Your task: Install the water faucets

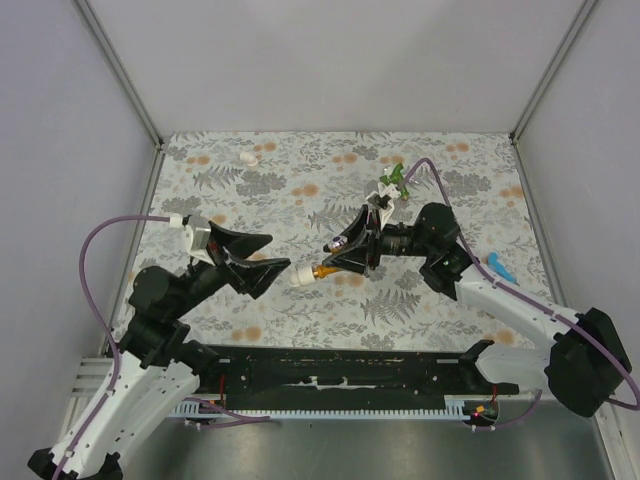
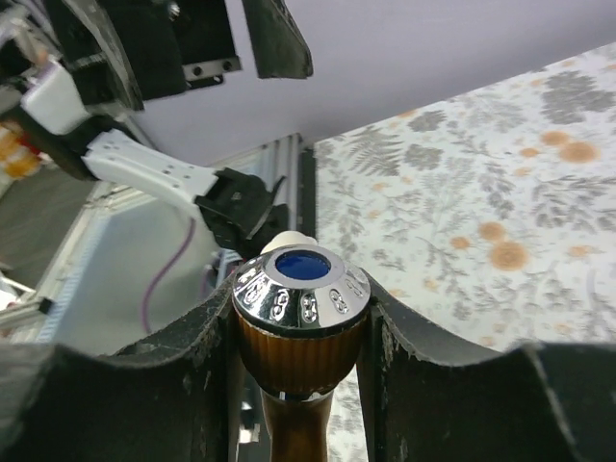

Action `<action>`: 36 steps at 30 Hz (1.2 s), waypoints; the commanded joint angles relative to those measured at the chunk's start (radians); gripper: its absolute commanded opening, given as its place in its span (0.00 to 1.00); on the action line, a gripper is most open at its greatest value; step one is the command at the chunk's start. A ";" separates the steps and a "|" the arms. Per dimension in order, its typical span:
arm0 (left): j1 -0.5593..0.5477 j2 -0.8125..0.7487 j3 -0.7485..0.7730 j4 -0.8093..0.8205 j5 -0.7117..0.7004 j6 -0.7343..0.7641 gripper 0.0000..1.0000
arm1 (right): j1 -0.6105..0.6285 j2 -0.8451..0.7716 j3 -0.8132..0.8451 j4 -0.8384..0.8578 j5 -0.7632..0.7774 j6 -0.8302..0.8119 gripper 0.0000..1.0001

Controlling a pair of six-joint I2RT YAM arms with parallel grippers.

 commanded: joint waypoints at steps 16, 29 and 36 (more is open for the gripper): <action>0.002 0.070 0.094 -0.386 -0.283 -0.488 0.87 | 0.000 -0.089 0.038 -0.190 0.251 -0.318 0.00; 0.001 0.144 -0.047 -0.098 -0.141 -0.434 0.91 | 0.000 -0.056 -0.020 0.031 0.210 -0.168 0.00; 0.002 0.087 -0.035 -0.110 -0.003 -0.049 0.97 | 0.000 -0.086 -0.005 0.012 0.175 -0.128 0.00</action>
